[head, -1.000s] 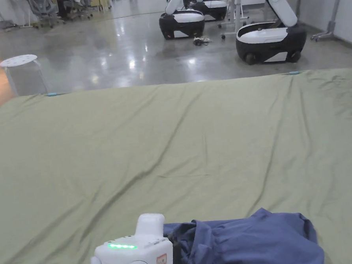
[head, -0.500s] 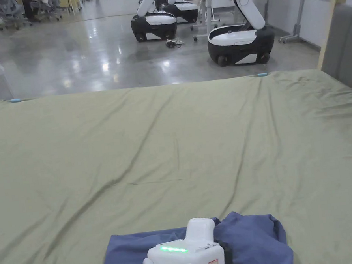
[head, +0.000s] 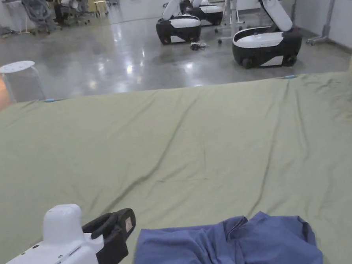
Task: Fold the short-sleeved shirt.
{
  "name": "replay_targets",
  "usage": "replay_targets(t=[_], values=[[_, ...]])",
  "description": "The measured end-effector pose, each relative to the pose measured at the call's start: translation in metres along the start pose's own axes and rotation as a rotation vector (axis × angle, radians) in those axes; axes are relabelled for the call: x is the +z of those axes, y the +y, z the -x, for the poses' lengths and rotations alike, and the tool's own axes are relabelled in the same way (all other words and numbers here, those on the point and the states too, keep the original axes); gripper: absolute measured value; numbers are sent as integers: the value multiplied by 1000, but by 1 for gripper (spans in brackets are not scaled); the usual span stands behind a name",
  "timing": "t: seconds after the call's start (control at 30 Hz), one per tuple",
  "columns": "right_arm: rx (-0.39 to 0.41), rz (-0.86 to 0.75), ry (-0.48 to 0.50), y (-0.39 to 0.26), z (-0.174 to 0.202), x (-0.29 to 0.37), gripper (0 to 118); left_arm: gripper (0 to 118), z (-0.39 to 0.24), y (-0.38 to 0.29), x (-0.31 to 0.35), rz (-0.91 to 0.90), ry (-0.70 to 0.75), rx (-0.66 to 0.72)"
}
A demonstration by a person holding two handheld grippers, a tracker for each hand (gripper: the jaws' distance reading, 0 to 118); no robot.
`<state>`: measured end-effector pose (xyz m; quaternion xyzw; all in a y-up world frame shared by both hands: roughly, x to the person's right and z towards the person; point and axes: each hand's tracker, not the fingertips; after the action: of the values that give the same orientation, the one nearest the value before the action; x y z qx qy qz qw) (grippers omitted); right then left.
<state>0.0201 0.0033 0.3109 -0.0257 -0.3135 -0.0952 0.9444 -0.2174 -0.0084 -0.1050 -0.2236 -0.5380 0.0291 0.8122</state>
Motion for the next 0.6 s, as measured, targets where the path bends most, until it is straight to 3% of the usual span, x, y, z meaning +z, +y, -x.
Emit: replay_targets(t=[0.2, 0.27, 0.3, 0.37, 0.4, 0.47, 0.53, 0.6], values=[[14, 8, 63, 3, 17, -8, 0, 0, 26, -26, -56, 286, 147, -9], [17, -2, 71, 7, 18, -6, 0, 0, 40, -37, -82, 344, 70, 67], [22, -7, 69, 9, 18, -5, 0, 17, 46, -43, -95, 360, 22, 132], [27, -14, 64, 13, 15, -2, 0, 89, 65, -54, -122, 409, -45, 248], [25, -17, 63, 16, 13, -1, 0, 118, 73, -61, -135, 459, -40, 288], [20, -24, 65, 20, 10, 2, 0, 112, 90, -71, -144, 441, -21, 296], [25, -24, 64, 24, 8, 4, 0, 113, 101, -78, -151, 498, 40, 322], [37, -28, 62, 26, 8, 5, 0, 115, 99, -91, -161, 535, 14, 348]])
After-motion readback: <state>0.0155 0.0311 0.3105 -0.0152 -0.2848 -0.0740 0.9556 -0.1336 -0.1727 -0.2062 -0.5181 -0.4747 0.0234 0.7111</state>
